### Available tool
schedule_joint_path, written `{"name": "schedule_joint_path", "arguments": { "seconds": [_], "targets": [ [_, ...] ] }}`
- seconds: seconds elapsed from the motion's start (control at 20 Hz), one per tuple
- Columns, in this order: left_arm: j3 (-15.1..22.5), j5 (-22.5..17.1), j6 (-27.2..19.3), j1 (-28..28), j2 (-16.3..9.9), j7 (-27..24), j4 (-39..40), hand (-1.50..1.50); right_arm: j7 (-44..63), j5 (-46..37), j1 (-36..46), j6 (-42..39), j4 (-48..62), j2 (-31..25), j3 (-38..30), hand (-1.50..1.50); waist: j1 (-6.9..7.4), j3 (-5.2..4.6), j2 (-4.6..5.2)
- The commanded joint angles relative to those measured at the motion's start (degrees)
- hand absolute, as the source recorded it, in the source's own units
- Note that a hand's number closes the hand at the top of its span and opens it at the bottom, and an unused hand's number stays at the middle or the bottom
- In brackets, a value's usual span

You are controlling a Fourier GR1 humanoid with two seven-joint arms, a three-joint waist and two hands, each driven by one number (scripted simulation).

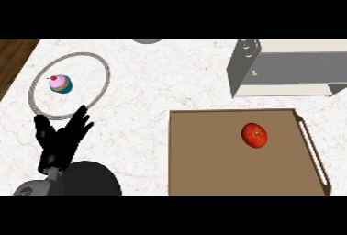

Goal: Pick the squash from the tray and place it in the tiered shelf

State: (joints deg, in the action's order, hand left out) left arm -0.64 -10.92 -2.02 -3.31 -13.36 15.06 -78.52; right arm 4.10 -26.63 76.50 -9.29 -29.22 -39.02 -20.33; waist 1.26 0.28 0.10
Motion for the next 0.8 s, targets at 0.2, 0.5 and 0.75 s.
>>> {"name": "schedule_joint_path", "arguments": {
  "seconds": [0.2,0.5,0.75],
  "targets": [
    [-0.1,-0.27,1.01,0.98,-0.16,1.81,0.55,0.0,3.43,8.96,2.93,1.22,3.16,-1.47,-9.42,-1.5,-0.23,-0.28,0.16],
    [0.8,0.99,0.16,0.66,0.55,2.18,-0.45,0.0,1.82,10.86,2.82,7.0,5.44,-7.55,-13.76,-1.5,0.47,-0.23,0.6],
    [-1.12,0.76,0.48,-1.13,1.14,-1.42,5.3,0.0,4.24,9.25,2.17,12.65,5.34,-11.71,-13.69,-1.5,-0.35,-0.32,0.62]
  ]
}}
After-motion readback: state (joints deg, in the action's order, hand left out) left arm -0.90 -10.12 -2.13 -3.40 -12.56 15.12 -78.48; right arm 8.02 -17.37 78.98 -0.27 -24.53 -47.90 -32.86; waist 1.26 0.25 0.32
